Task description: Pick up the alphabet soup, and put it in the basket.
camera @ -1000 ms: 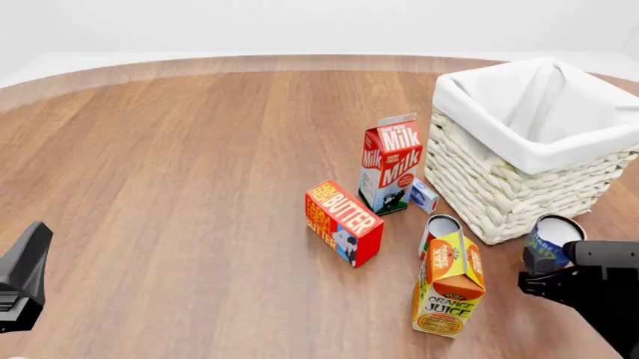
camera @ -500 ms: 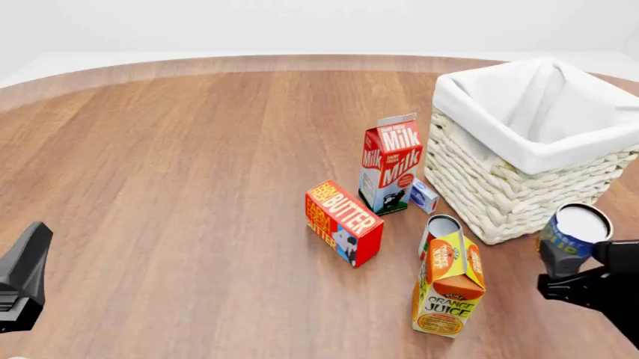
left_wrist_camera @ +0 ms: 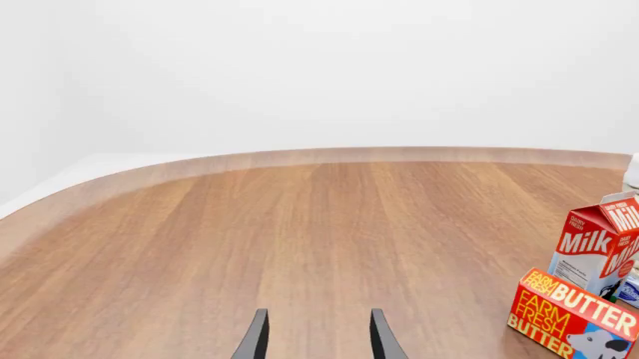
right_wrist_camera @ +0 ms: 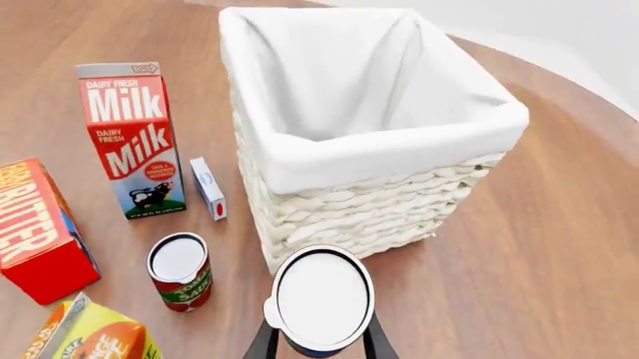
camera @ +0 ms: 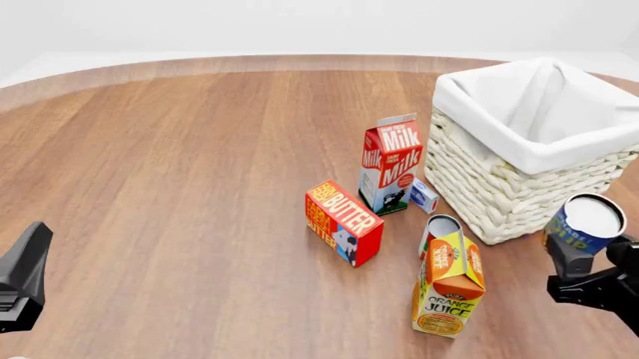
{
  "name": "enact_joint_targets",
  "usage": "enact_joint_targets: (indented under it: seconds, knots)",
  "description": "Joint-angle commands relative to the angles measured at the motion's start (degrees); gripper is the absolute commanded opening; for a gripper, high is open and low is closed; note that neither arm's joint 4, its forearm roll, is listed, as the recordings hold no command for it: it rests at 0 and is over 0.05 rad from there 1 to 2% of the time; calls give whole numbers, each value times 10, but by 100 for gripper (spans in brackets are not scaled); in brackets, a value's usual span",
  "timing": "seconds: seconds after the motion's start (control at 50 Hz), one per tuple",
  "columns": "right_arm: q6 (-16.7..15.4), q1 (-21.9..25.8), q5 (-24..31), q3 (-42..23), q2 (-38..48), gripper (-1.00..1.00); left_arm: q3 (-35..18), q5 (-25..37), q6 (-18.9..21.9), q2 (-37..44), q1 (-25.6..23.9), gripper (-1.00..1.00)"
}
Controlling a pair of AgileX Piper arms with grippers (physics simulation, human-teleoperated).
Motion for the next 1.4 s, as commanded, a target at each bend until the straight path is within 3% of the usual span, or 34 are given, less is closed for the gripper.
enact_joint_targets:
  seconds: [0.02,0.5,1.4]
  knots:
    - [8,4,47,-25,-51,-100,0,0,0,0,0,100]
    - [-6,5,171,-82,-154,-100,0,0,0,0,0,100]
    - [-51,18,262,-191,-167,-100,0,0,0,0,0,100]
